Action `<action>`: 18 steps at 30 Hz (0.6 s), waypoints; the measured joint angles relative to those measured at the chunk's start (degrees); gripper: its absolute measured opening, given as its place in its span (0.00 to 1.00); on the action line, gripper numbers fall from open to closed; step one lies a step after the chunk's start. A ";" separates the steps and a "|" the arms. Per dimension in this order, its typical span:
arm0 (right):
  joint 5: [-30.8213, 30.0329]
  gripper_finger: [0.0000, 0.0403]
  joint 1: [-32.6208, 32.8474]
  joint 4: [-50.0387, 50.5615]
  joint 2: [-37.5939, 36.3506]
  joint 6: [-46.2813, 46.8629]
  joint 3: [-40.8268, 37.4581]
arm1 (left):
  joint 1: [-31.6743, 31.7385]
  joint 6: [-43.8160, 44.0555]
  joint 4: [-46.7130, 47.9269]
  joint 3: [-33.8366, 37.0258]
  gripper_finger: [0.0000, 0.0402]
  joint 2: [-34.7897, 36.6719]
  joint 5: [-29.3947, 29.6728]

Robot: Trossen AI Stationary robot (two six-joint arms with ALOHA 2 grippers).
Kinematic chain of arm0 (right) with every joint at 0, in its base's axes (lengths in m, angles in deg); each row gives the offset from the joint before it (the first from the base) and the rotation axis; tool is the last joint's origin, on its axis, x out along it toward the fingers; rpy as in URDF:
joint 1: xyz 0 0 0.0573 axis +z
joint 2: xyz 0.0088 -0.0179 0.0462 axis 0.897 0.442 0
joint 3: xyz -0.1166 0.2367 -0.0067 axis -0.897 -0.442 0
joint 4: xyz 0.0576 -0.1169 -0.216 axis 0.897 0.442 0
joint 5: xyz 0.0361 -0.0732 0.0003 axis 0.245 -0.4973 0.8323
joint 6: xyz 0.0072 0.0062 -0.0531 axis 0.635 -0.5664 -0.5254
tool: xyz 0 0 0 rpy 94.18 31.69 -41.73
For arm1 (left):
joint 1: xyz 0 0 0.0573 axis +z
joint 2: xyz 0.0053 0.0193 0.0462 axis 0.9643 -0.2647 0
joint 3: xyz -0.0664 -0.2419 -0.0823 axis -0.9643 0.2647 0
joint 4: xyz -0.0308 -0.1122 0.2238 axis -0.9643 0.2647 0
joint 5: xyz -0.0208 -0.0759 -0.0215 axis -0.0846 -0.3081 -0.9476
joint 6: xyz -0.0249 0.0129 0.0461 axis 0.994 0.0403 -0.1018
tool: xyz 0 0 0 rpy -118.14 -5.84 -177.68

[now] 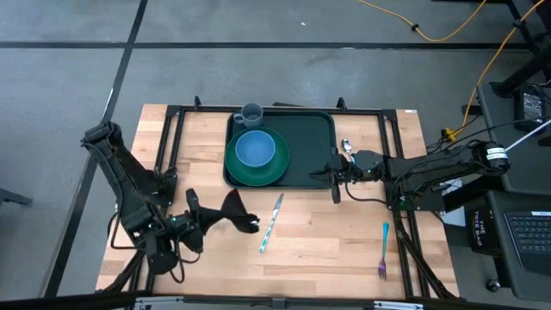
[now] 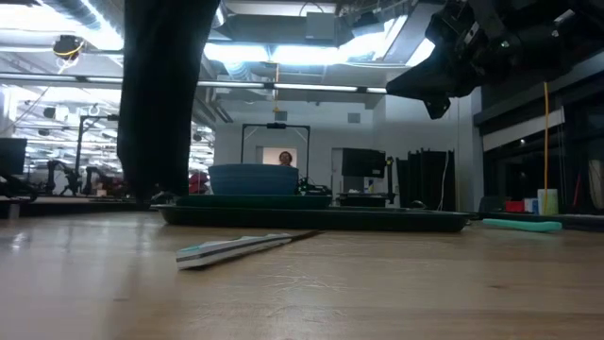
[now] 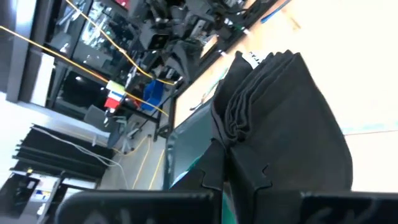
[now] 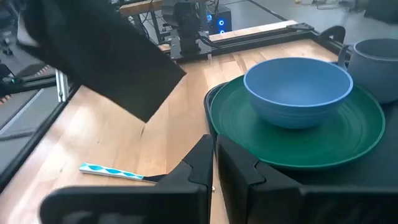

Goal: Set up tray
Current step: Put the black napkin on the green tray

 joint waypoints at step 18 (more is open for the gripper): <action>-0.01 0.07 -0.01 -12.27 0.02 -9.71 1.46 | 7.66 -8.12 -2.71 -0.02 0.01 2.65 1.22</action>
